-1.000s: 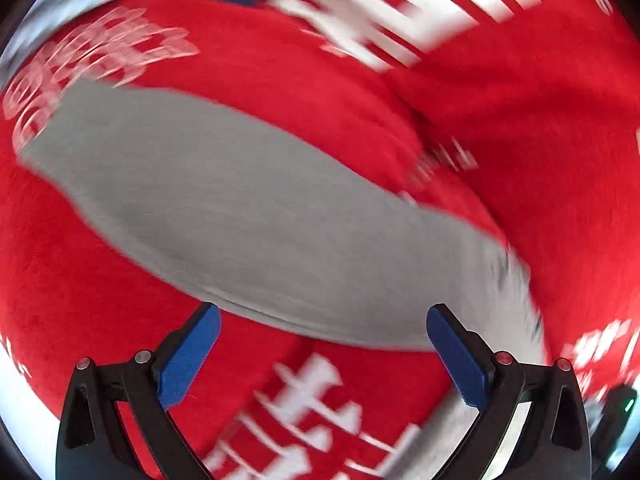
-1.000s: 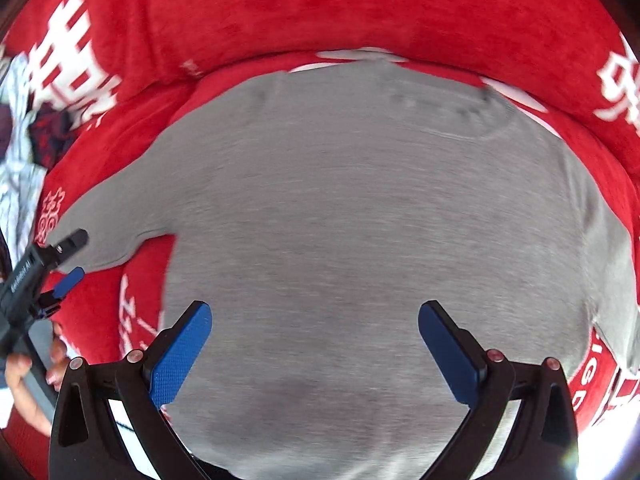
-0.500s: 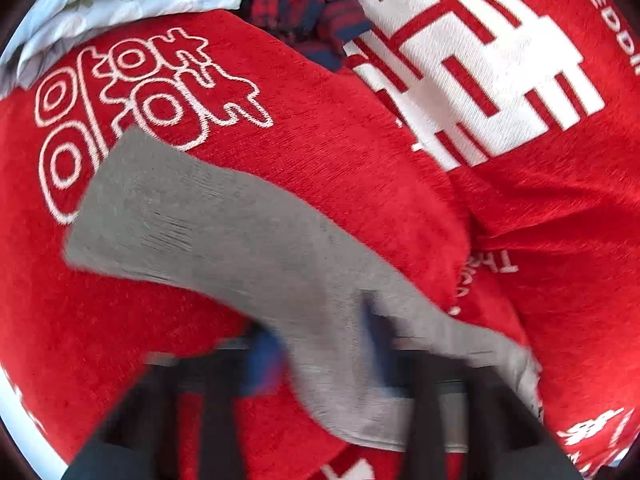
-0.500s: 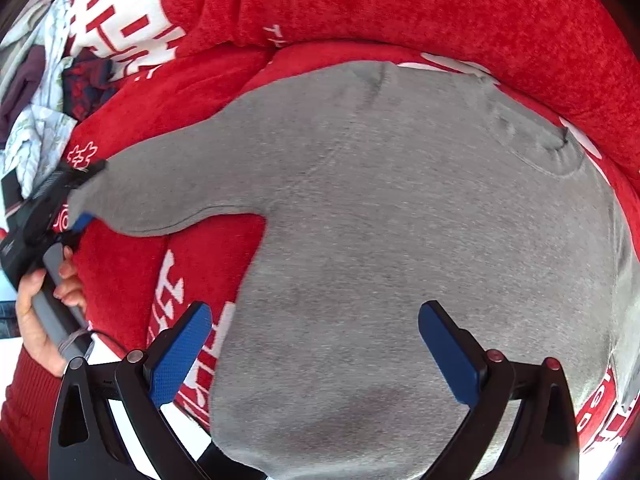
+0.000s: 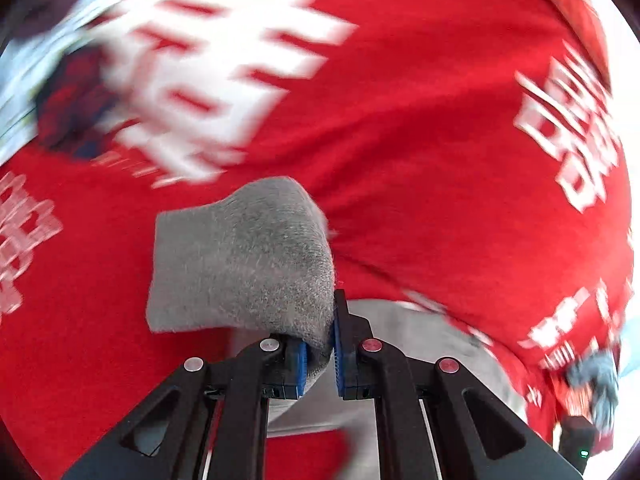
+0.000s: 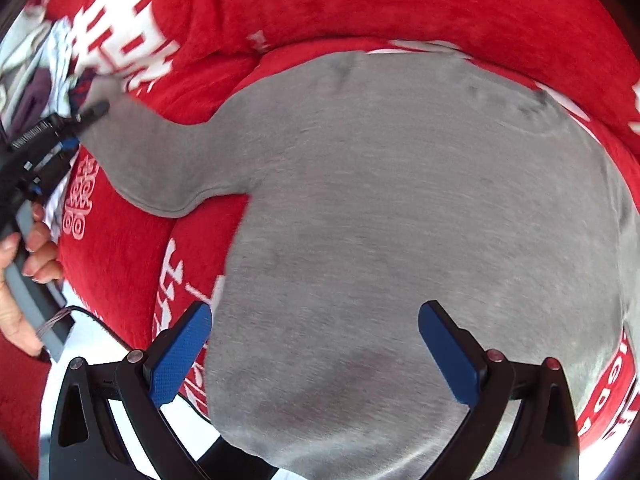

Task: Fold small clothes
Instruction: 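Fold the held sleeve across the sweater body with the left gripper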

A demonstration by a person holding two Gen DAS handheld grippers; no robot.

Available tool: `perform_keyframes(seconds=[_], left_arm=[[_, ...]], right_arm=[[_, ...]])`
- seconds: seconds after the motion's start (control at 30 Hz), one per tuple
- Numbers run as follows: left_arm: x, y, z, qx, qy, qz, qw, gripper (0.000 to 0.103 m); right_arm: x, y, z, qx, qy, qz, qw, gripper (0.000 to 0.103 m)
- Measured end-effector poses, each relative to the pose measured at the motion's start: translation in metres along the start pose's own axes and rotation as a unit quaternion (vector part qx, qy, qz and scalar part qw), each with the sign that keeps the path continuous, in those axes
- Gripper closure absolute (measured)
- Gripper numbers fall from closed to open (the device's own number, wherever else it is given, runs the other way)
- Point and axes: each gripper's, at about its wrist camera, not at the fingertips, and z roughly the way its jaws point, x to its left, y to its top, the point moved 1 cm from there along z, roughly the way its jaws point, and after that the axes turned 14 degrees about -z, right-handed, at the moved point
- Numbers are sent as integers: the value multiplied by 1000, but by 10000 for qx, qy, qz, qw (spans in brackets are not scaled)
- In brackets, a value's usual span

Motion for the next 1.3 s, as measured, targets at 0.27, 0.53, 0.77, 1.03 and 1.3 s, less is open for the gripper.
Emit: perform_keyframes(seconds=[0.27, 0.53, 0.77, 1.03, 1.3], left_arm=[[-166, -92, 76, 1098, -824, 1301, 9820, 92], [-219, -213, 152, 2047, 52, 2399, 9490, 80], [-208, -220, 131, 1694, 641, 2720, 9451, 20], [-133, -112, 92, 1320, 1390, 2301, 9541, 20], [-44, -58, 146, 1940, 2083, 1170, 9514, 21]], right_arm=[[-95, -49, -41, -367, -301, 1016, 9937, 0], [-179, -108, -48, -351, -422, 1966, 9789, 0], [-213, -121, -52, -330, -500, 2316, 9710, 0], [-163, -35, -76, -784, -1312, 662, 9860, 0], [-87, 78, 5, -378, -2594, -1908, 9460, 1]])
